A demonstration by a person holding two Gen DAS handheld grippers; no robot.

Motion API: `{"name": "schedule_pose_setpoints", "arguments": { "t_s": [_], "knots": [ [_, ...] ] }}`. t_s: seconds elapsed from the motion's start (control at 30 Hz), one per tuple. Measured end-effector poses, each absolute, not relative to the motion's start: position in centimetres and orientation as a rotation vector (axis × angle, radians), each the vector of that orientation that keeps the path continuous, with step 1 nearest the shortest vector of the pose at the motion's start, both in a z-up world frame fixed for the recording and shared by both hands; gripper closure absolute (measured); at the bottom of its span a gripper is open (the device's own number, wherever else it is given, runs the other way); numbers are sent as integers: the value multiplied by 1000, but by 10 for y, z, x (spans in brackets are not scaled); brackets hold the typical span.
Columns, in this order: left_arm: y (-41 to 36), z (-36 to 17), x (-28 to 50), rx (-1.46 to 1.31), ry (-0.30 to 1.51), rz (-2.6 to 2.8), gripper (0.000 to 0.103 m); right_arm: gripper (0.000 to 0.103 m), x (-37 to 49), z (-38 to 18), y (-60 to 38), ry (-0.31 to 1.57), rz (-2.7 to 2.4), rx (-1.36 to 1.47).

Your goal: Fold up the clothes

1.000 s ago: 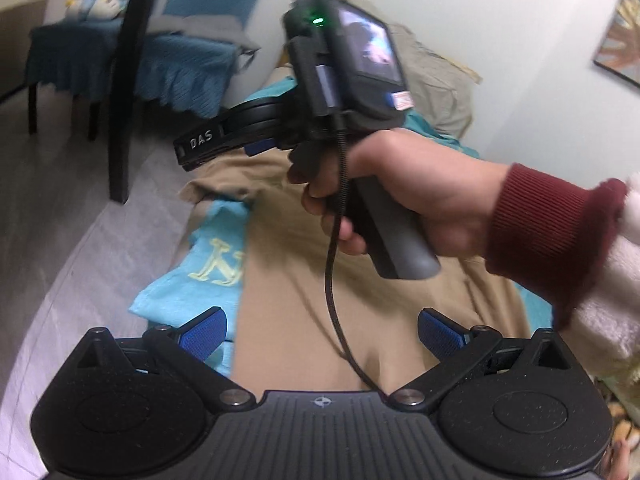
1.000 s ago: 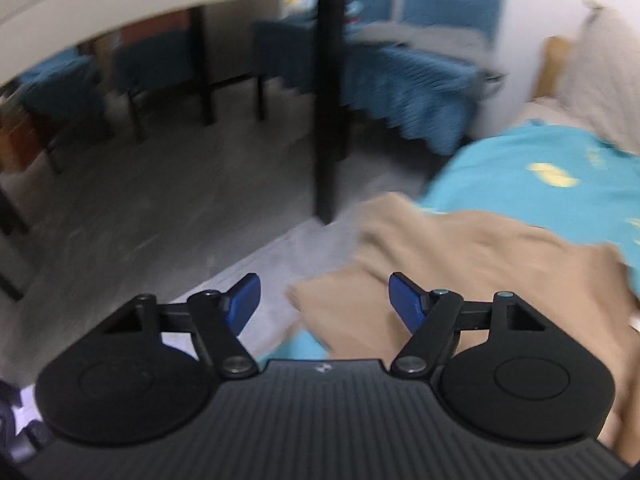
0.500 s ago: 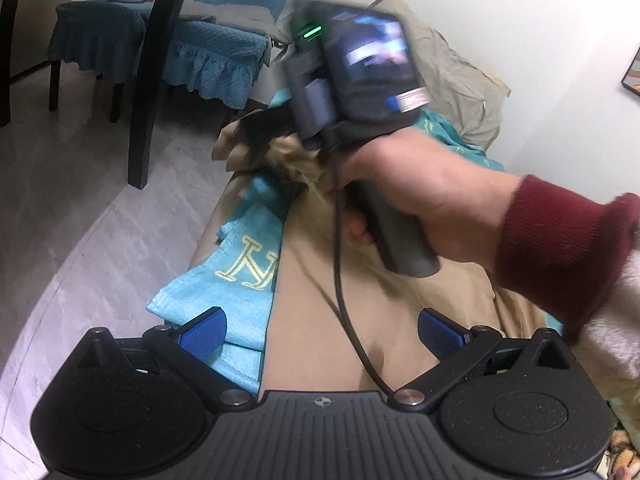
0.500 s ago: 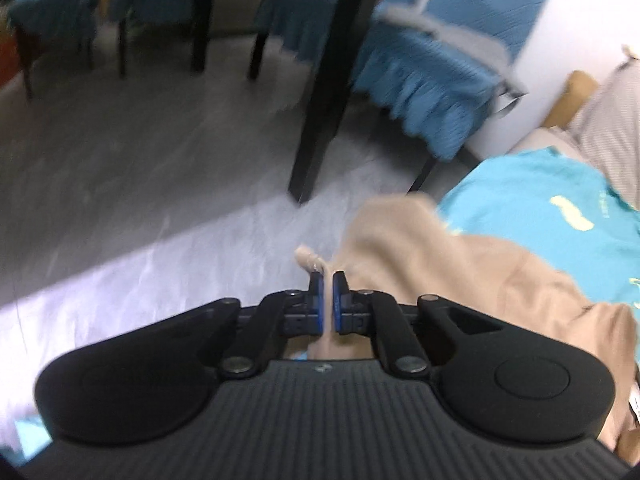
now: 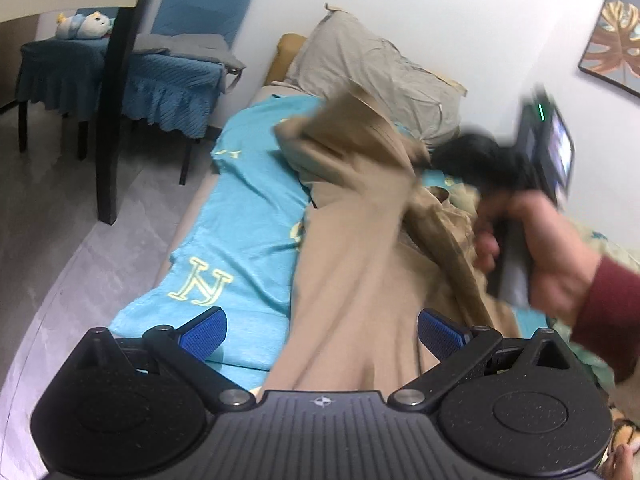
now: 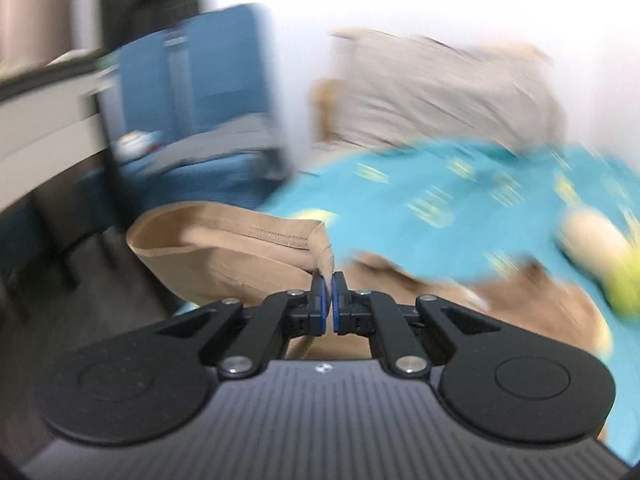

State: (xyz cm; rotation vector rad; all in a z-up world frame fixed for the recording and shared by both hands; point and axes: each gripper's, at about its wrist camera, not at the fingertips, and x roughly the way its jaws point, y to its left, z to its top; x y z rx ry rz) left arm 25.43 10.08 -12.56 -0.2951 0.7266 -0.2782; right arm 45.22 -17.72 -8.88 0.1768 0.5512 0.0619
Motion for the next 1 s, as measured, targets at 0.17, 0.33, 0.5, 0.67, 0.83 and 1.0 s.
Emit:
{"name": "schedule_pose_setpoints", "arguments": {
  "t_s": [0.17,0.33,0.5,0.67,0.83,1.0],
  "knots": [
    [88,-127,256,-267,723,-298,0,95,433,-133,-244,697,-35,312],
    [77,-130,259,-240,730,-308,0,78,416,-125,-245,681,100,245],
    [69,-131,254,-212,733,-322,0,14,418,-109,-222,574,211,96],
    [64,-134,254,-203,745,-330,0,14,445,-101,-195,527,271,-66],
    [60,-142,260,-194,760,-343,0,14,474,-113,-162,551,343,-366],
    [58,-145,261,-192,766,-353,0,74,493,-125,-159,643,345,-446]
  ]
}}
